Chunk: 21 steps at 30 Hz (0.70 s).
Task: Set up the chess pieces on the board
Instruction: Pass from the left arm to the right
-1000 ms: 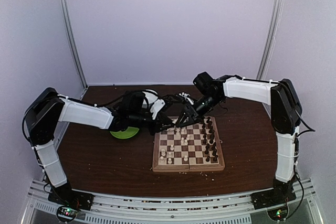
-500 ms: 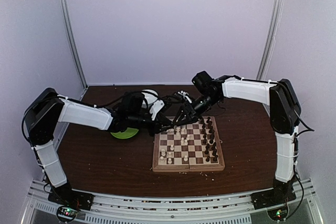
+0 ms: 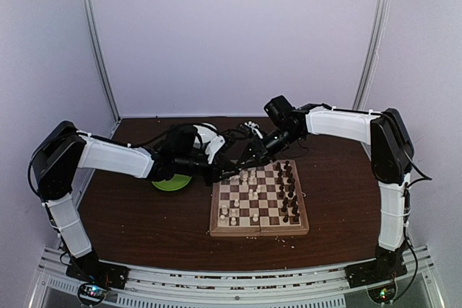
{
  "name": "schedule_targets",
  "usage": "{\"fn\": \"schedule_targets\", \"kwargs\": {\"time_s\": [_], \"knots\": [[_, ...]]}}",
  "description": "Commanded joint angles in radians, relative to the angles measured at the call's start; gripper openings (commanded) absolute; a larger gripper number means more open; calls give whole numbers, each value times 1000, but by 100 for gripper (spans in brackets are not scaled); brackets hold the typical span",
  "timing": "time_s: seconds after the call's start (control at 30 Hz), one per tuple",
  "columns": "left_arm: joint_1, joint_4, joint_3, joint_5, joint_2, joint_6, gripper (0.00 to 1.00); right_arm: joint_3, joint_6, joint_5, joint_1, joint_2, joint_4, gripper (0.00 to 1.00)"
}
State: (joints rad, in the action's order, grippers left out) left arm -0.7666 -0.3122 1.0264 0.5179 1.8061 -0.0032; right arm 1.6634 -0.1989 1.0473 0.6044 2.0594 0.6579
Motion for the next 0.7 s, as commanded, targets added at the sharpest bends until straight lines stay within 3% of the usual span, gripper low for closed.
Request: {"fn": "schedule_targets", "kwargs": {"time_s": [0.0, 0.27, 0.47, 0.67], "knots": [[6, -34, -6, -25, -31, -19, 22, -18, -12, 14, 2, 1, -41, 8], [22, -85, -153, -179, -234, -184, 48, -19, 88, -10, 1, -68, 8, 6], [39, -72, -224, -119, -300, -247, 51, 4, 149, -49, 1, -93, 36, 6], [-37, -139, -263, -236, -264, -67, 51, 21, 104, -19, 1, -110, 11, 6]]}}
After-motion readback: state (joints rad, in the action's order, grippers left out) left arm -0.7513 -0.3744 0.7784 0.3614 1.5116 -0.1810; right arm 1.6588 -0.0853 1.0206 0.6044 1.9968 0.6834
